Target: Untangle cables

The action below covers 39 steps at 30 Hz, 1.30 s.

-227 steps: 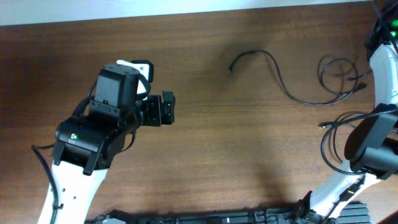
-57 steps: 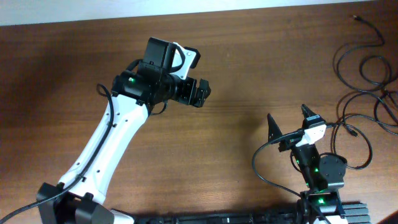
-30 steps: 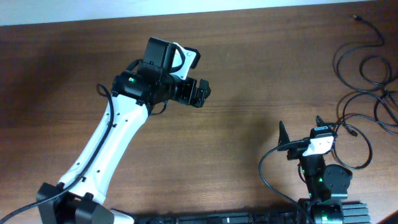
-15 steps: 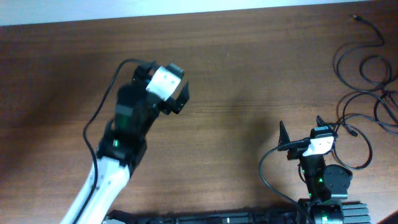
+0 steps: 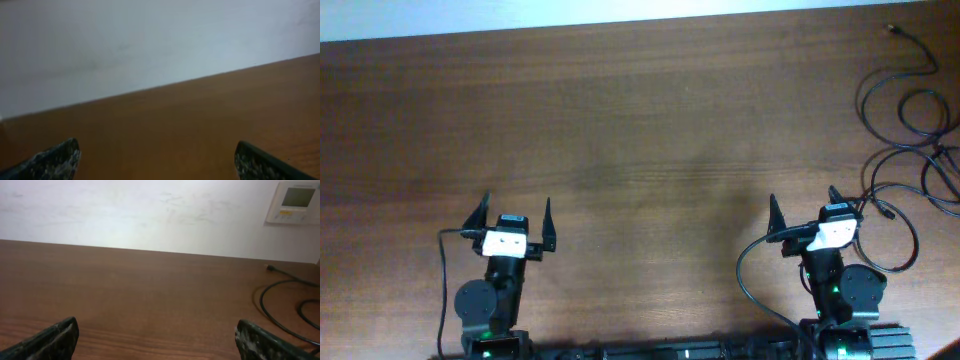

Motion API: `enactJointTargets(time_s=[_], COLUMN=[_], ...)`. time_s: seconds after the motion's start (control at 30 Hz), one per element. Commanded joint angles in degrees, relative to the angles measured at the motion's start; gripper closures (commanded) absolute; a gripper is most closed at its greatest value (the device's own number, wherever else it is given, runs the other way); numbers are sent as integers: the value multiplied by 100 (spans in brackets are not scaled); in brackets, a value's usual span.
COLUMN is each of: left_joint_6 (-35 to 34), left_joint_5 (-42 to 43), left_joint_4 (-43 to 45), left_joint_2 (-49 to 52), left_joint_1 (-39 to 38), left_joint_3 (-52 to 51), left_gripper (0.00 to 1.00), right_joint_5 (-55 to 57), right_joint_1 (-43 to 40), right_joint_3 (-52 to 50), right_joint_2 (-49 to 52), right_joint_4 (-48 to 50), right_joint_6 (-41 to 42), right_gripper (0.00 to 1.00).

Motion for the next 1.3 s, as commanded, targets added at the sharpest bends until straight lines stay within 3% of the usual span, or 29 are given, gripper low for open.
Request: enactJointTargets(time_s=[0.0, 0.17, 0.27, 0.5, 0.8, 1.27], left_joint_6=[-264, -262, -262, -269, -1305, -1237], left_joint_5=[-348, -533, -581, -898, -1119, -1027], left_joint_4=[-695, -2420, -2437, -2459, -2457, -2455], left_joint_2=[-354, -1502, -2072, -2090, -2090, -2083], left_joint_1=[72, 72, 72, 70, -232, -232], left_joint_3=[-15, -15, -15, -15, -15, -15], left_gripper=[1, 1, 1, 1, 1, 1], right_joint_5=[50, 50, 50, 48, 50, 50], right_joint_1=[-26, -26, -26, -26, -26, -26], right_joint_3=[-28, -28, -28, -28, -28, -28], right_joint_2=[-39, -39, -39, -39, -39, -39], right_joint_4=[-28, -28, -28, -28, -28, -28], right_joint_6=[4, 4, 4, 4, 4, 4], right_gripper=[1, 1, 1, 1, 1, 1])
